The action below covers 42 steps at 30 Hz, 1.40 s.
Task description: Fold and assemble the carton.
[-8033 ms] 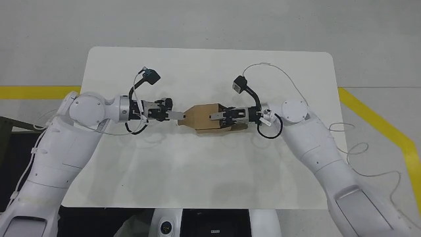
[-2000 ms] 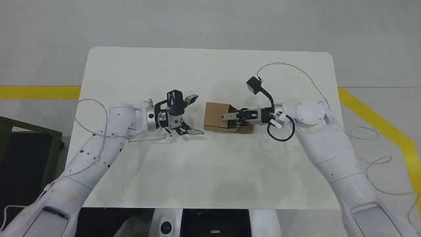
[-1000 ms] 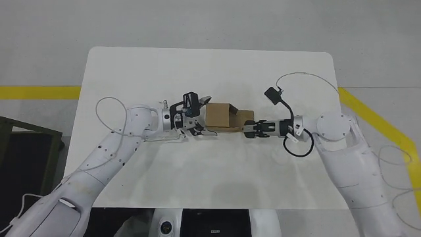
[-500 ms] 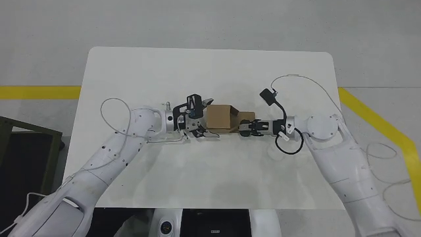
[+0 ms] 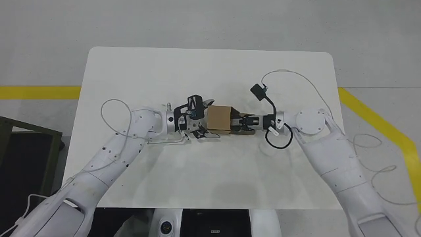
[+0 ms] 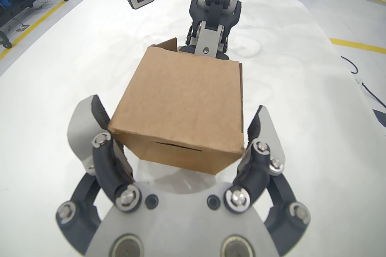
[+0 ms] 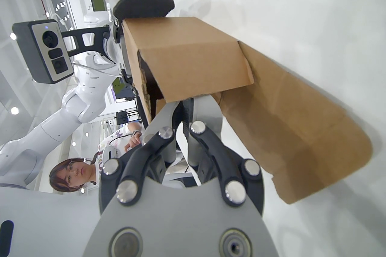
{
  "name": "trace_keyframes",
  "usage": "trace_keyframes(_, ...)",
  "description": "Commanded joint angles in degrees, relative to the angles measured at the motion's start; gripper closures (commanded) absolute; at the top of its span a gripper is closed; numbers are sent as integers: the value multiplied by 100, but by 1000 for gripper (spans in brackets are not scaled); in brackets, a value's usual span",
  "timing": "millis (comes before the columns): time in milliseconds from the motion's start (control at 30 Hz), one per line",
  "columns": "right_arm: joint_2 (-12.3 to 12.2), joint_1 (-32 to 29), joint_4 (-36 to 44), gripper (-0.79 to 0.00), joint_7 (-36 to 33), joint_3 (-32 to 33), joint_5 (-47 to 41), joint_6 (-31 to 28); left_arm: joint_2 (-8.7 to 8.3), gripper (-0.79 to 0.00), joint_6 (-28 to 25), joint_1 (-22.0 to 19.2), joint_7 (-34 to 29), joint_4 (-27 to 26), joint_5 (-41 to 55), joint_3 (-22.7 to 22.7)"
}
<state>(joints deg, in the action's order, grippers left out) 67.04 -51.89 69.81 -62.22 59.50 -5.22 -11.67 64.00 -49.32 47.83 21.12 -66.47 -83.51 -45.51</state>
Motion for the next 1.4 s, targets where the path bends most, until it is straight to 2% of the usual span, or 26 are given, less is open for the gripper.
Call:
trace_keyframes(0, 17, 39, -68, 0, 40, -48, -11, -58, 2, -785, -4, 13, -14, -7, 4, -9)
trace_keyframes(233, 23, 136, -145, 0, -9, -92, -3, -176, 18, -785, 13, 29, -84, -53, 59, -57)
trace_keyframes(433, -116, -55, 149, 0, -153, 251, 140, -1, 21, -785, 58, 49, -190, -105, 89, -127)
trace_keyframes(700, -260, -304, 460, 0, 6, 658, 354, 189, 17, -785, 44, 85, -287, -146, 140, -220)
trace_keyframes(1367, -18, 366, -271, 0, 93, -173, 169, -44, 70, -785, 9, 99, -358, -121, 59, -218)
